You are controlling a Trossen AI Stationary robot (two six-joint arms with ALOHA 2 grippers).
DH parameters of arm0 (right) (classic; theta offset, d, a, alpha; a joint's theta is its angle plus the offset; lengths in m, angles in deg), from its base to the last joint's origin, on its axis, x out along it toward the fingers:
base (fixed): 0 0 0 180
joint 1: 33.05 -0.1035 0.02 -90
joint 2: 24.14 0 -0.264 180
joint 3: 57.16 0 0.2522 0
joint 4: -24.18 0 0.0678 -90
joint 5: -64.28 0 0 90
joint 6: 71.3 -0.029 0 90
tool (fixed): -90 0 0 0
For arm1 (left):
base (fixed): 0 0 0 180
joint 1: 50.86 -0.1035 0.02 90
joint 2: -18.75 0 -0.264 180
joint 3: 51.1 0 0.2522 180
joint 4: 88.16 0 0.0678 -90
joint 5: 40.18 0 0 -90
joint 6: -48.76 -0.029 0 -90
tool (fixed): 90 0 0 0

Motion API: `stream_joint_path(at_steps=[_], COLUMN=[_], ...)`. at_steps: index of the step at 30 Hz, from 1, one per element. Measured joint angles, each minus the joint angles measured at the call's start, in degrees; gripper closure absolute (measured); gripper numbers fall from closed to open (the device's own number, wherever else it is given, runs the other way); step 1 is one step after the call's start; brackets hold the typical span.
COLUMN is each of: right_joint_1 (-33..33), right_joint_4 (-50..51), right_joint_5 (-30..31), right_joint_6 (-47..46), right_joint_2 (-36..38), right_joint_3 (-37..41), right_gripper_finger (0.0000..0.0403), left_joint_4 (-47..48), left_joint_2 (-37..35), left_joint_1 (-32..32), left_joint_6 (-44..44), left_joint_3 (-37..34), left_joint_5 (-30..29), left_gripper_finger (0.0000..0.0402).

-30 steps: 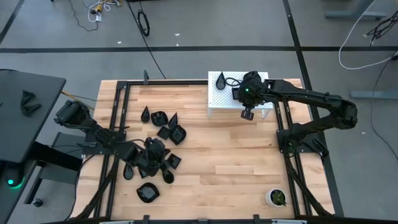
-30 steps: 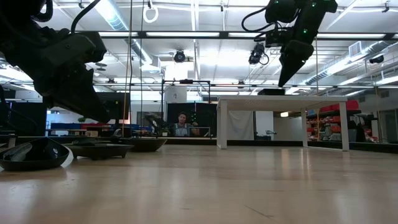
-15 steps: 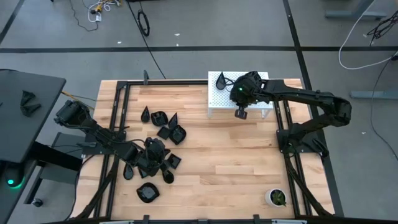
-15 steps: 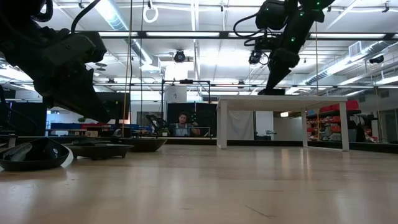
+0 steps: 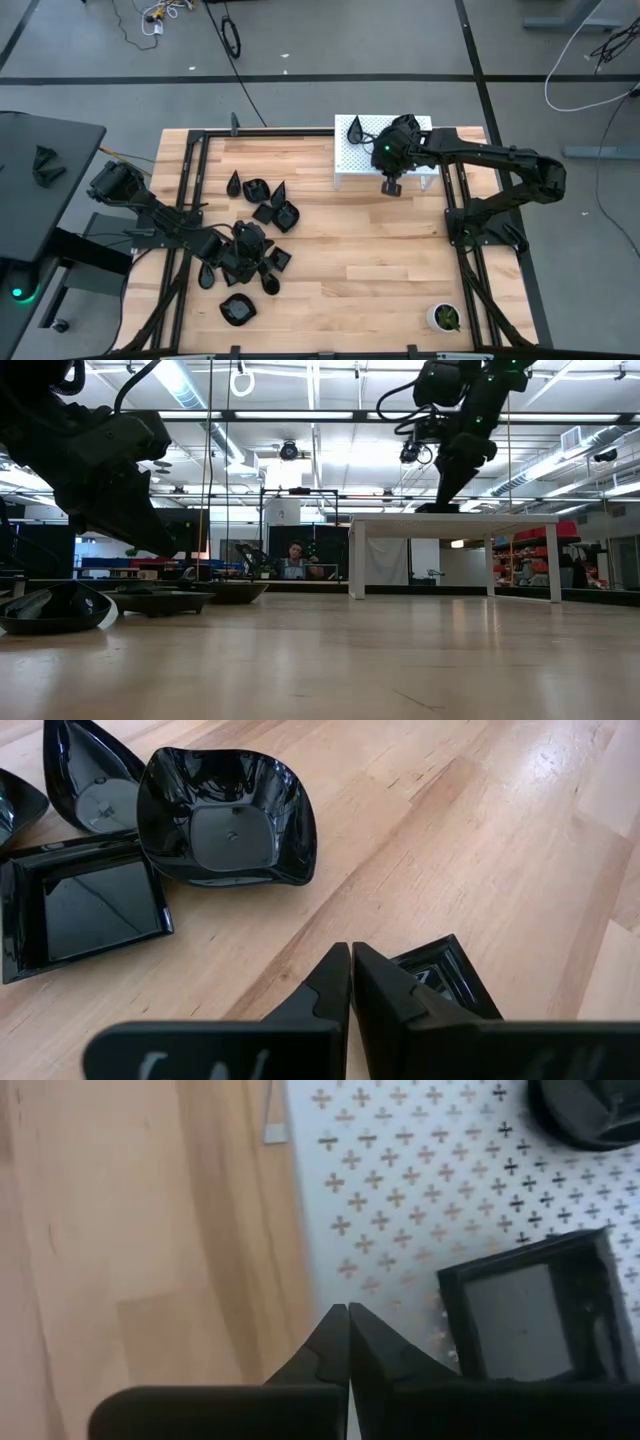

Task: Pick & Place Mini shaped plates
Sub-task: Stack the black square plate on the black square plate on the shelf

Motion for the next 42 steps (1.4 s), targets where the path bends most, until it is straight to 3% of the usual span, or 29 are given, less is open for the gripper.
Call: stream_joint_path(at_steps=[7,18,22,30,34,42], right_joint_1=[0.1,-1.6,-5.0,-19.9,-29.6,-48.2], right_joint_4=[-2.7,-10.1,-13.2,-25.2,-31.3,-37.9], right_joint_5=[6.9,6.7,2.0,-1.6,-0.3,21.5], right_joint_6=[-0.8,-0.5,-2.2,-9.3,-9.4,-8.3], right_joint_2=[0.0,0.0,0.0,-0.6,-2.2,-3.7], right_joint_3=[0.0,0.0,0.0,0.0,-0.1,-0.1], right_gripper_finger=[0.0399,0.0398,0.0398,0.0400,0.0400,0.0399], left_joint_4=[0.0,0.0,0.0,0.0,0.1,2.9], left_joint_2=[0.0,0.0,0.0,0.0,0.0,0.0], left_joint_1=[0.0,0.0,0.0,0.0,0.0,0.0], left_joint_6=[0.0,0.0,0.0,-1.2,-3.9,-4.5], left_joint_3=[0.0,0.0,0.0,0.0,0.0,0.0], left_joint_5=[0.0,0.0,0.0,0.4,5.2,15.3], left_gripper_finger=[0.0383,0.0383,0.0383,0.0383,0.0383,0.0383])
